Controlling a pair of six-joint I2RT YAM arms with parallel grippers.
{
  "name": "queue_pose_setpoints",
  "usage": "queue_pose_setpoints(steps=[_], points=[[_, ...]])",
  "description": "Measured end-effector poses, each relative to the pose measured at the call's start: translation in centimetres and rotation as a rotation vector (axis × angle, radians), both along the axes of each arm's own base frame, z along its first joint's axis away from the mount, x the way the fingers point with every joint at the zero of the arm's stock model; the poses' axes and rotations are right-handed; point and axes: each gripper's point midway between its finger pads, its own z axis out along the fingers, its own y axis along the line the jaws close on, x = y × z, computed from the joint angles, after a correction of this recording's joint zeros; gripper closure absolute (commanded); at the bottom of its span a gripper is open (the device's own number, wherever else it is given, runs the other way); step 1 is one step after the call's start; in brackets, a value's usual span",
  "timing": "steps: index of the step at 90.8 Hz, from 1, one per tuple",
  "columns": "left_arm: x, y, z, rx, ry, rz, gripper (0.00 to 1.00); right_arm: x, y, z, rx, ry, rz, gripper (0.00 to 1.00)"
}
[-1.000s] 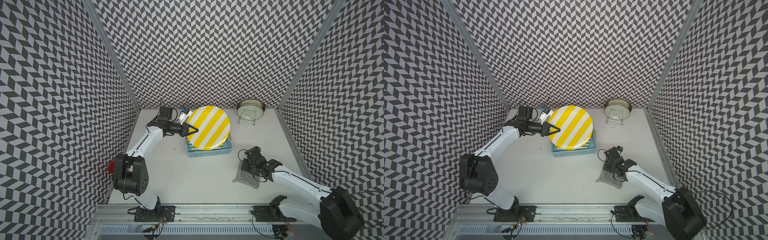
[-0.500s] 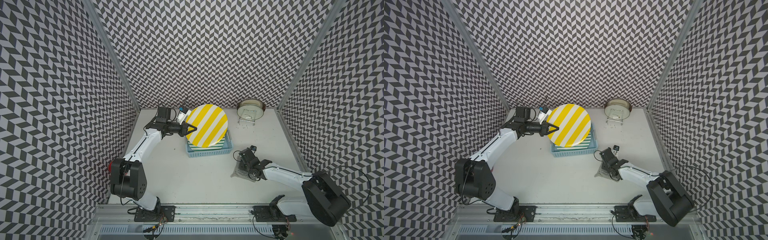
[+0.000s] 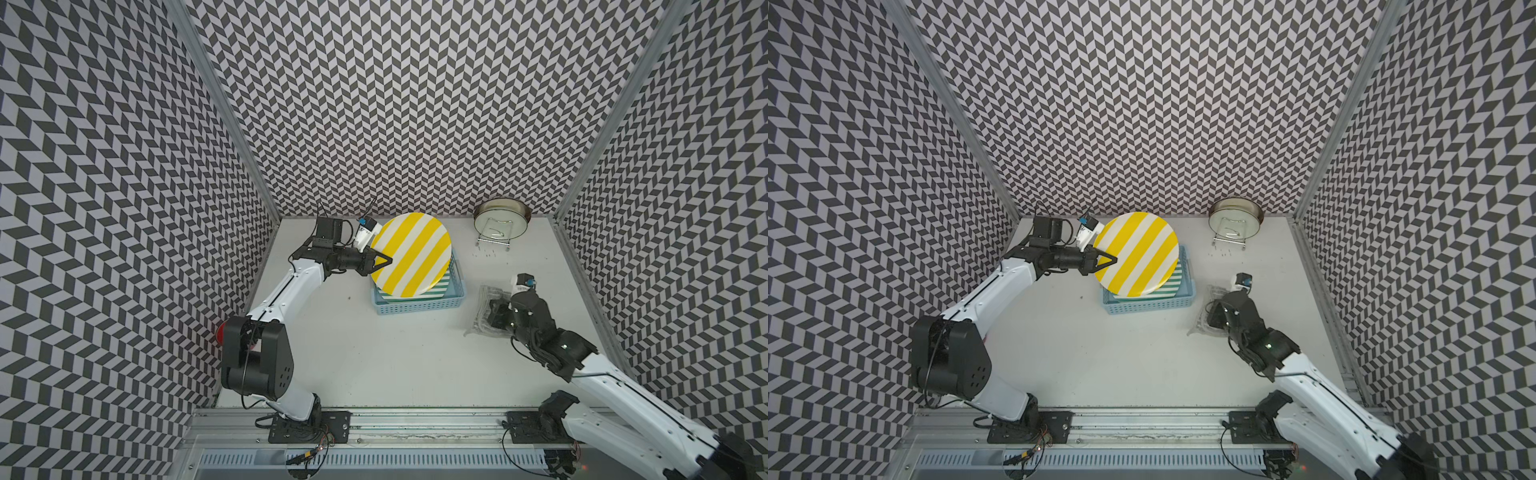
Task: Wipe the wet plate dry
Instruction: Pick up the towel at the center of the board, then wipe the plate with towel.
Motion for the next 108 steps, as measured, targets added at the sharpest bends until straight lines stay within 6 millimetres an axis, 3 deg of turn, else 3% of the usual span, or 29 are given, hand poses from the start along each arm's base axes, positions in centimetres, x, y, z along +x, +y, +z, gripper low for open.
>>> queue_pose_setpoints(steps=[7,18,37,56,68,89,108], points=[[-0.1,0.0,0.4,-0.001,-0.011,0.001,1.00,-0.1,0.7,5.0,0.038,-0.130,0.062,1.00],[-0.4,-0.1,1.0,-0.002,-0.028,-0.003,1.00,-0.3,2.2,10.7,0.061,-0.254,0.160,1.00],[-1.7,-1.5,1.1,-0.010,-0.019,-0.057,1.00,1.4,7.1,15.3,0.083,-0.315,0.346,1.00],[-3.6,-3.6,1.4,-0.039,-0.004,-0.144,1.00,3.7,14.3,16.2,0.042,-0.315,0.465,1.00],[-4.5,-4.3,1.6,-0.064,0.012,-0.186,1.00,5.1,17.2,15.8,-0.002,-0.330,0.455,1.00],[-5.8,-4.9,1.5,-0.076,0.052,-0.224,1.00,8.4,18.7,12.1,-0.073,-0.284,0.380,1.00],[-5.8,-4.3,0.5,-0.037,0.099,-0.194,1.00,9.9,18.1,11.2,-0.082,-0.251,0.265,1.00]])
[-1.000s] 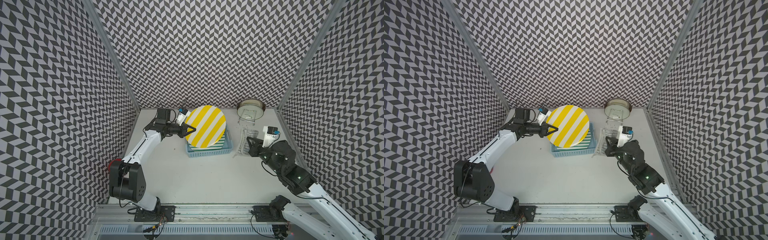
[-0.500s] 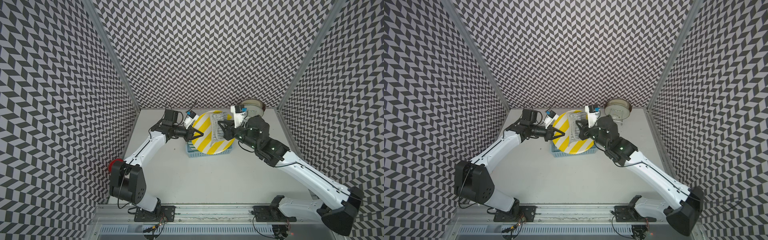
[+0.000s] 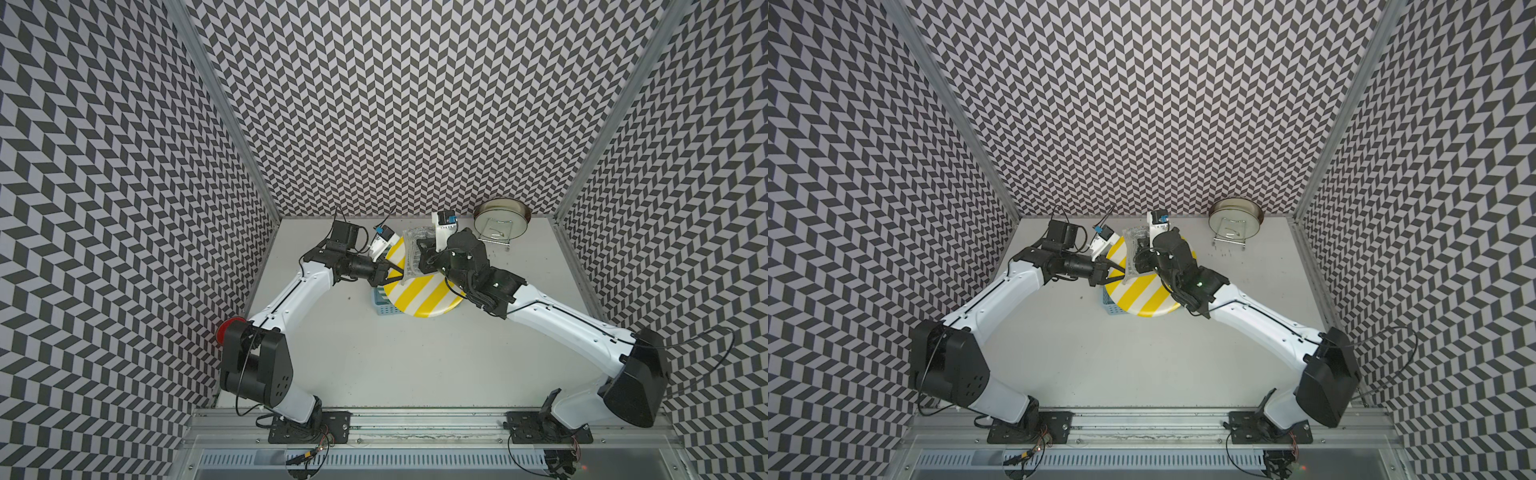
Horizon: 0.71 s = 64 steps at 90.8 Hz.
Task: Wipe the wet plate dry
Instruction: Wipe the plate with towel.
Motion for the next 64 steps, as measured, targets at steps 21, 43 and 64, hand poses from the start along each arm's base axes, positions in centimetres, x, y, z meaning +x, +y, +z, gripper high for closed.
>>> queue_pose_setpoints(steps=[21,43,64], points=[[0.0,0.4,-0.7,0.035,0.021,0.022,1.00,1.5,-7.6,-1.3,0.042,0.028,-0.176,1.00],[0.1,0.3,-0.3,0.036,0.018,0.025,1.00,1.2,-6.7,-0.9,0.062,0.015,-0.149,1.00],[0.0,0.2,-0.3,0.026,0.040,0.021,1.00,-0.6,4.7,1.3,0.086,-0.011,0.098,1.00]])
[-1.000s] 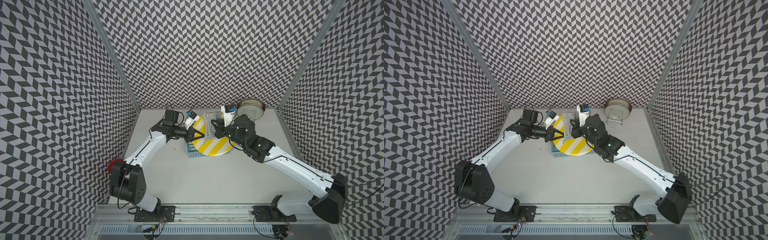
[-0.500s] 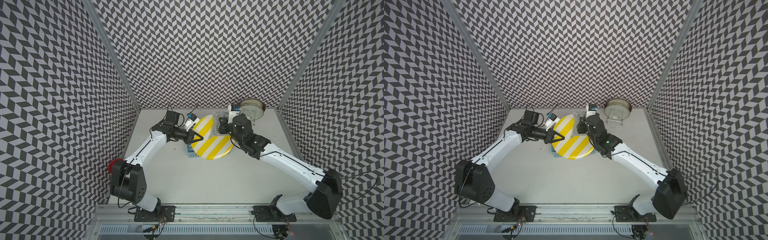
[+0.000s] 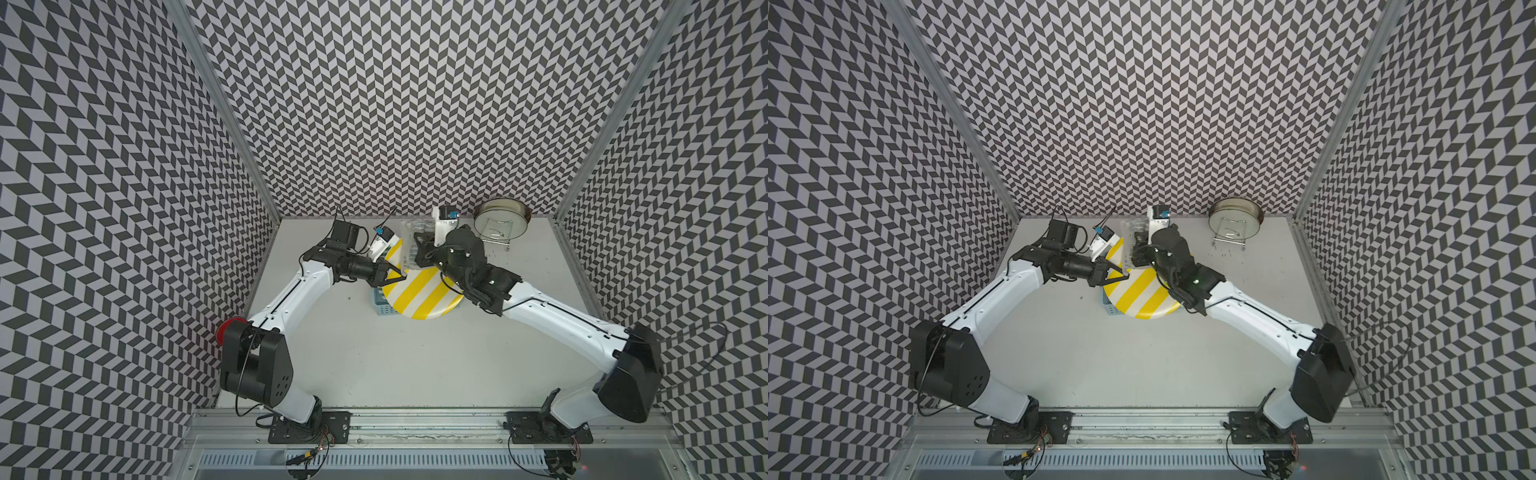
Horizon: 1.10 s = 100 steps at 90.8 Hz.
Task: Wipe the wet plate dry
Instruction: Wipe the plate with towel.
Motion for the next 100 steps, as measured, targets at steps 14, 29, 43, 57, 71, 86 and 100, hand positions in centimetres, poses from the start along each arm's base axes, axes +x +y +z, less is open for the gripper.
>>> queue_pose_setpoints(steps=[14,29,43,57,71,86,100], points=[[0.5,0.7,-0.3,0.005,0.033,0.035,1.00,0.1,1.8,-0.7,-0.010,0.014,0.009,1.00],[0.2,0.1,-0.5,0.007,0.051,0.025,1.00,0.1,0.1,-1.7,0.031,0.028,-0.015,1.00],[-0.2,-1.1,0.0,-0.008,0.046,0.007,1.00,-0.2,-4.3,-3.3,0.069,0.073,-0.041,1.00],[1.0,-1.0,1.1,-0.020,0.006,0.039,1.00,1.1,-10.6,-4.5,0.084,0.101,-0.157,1.00],[1.5,-1.1,1.7,-0.030,-0.019,0.047,1.00,1.3,-13.7,-5.0,0.067,0.113,-0.220,1.00],[1.6,-1.1,1.8,-0.034,-0.019,0.050,1.00,0.7,-12.6,-5.2,0.056,0.120,-0.173,1.00],[2.0,-1.3,2.3,-0.053,-0.037,0.056,1.00,-1.6,-6.1,-4.9,0.022,0.123,-0.010,1.00]])
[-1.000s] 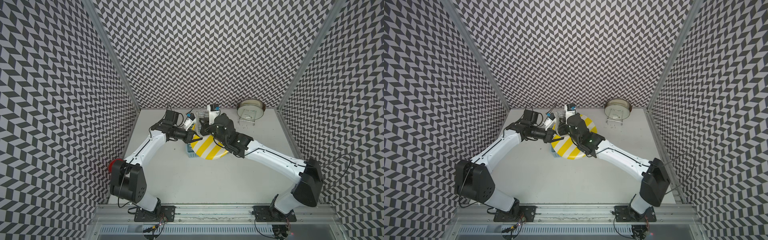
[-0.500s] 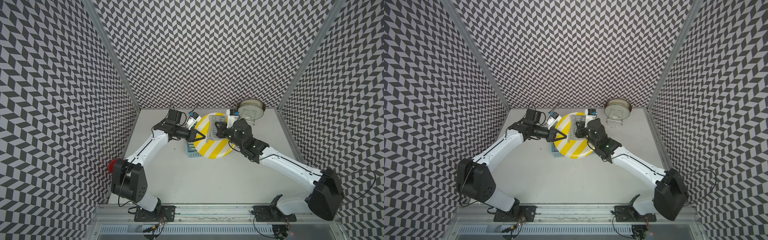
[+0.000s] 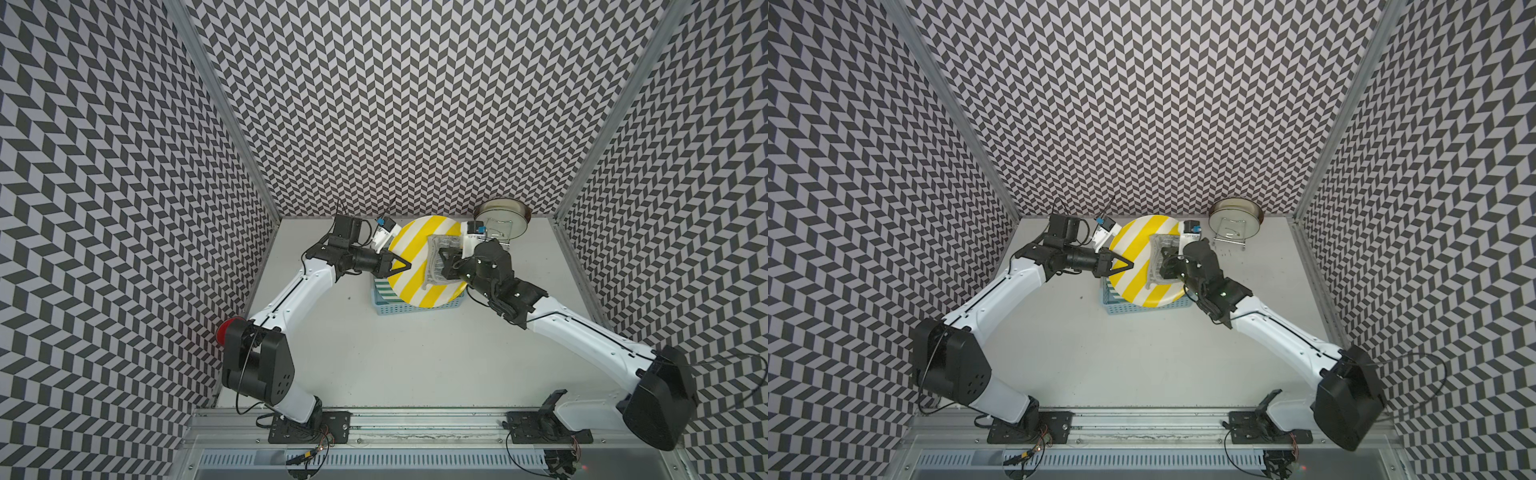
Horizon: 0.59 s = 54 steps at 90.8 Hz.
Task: Wipe the wet plate dry
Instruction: Wipe the plate with towel.
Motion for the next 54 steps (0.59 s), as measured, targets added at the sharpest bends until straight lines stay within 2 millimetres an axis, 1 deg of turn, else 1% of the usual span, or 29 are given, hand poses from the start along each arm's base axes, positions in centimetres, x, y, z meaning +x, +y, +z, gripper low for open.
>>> queue_pose_setpoints(steps=[3,8,10,17,24,34,41,47,53,54], points=[[0.0,-0.1,0.2,-0.008,-0.007,-0.006,1.00,-0.7,1.8,0.2,-0.002,-0.003,0.048,1.00],[-0.1,-0.3,0.5,-0.022,-0.016,-0.019,1.00,-1.8,4.3,0.3,-0.005,-0.005,0.113,1.00],[-0.1,-0.2,0.5,-0.019,-0.018,-0.015,1.00,-2.0,5.0,0.3,-0.009,-0.009,0.124,1.00],[0.3,0.2,0.5,-0.019,-0.019,-0.002,1.00,-2.2,6.1,0.7,-0.006,-0.013,0.153,1.00],[0.6,0.5,0.6,-0.018,-0.026,0.010,1.00,-1.9,6.5,0.7,-0.008,-0.008,0.155,1.00],[0.9,0.7,0.5,-0.014,-0.027,0.022,1.00,-1.6,6.5,0.5,-0.010,-0.005,0.142,1.00],[0.9,0.7,0.5,-0.012,-0.028,0.023,1.00,-1.2,6.0,0.4,-0.009,0.002,0.116,1.00],[0.8,0.6,0.5,-0.012,-0.027,0.019,1.00,-0.6,4.9,0.0,0.005,0.017,0.088,1.00],[0.8,0.4,0.5,-0.009,-0.034,0.019,1.00,-0.1,2.8,-0.8,0.017,0.041,0.060,1.00],[0.8,0.3,0.5,-0.008,-0.035,0.021,1.00,0.1,2.2,-0.9,0.021,0.047,0.049,1.00]])
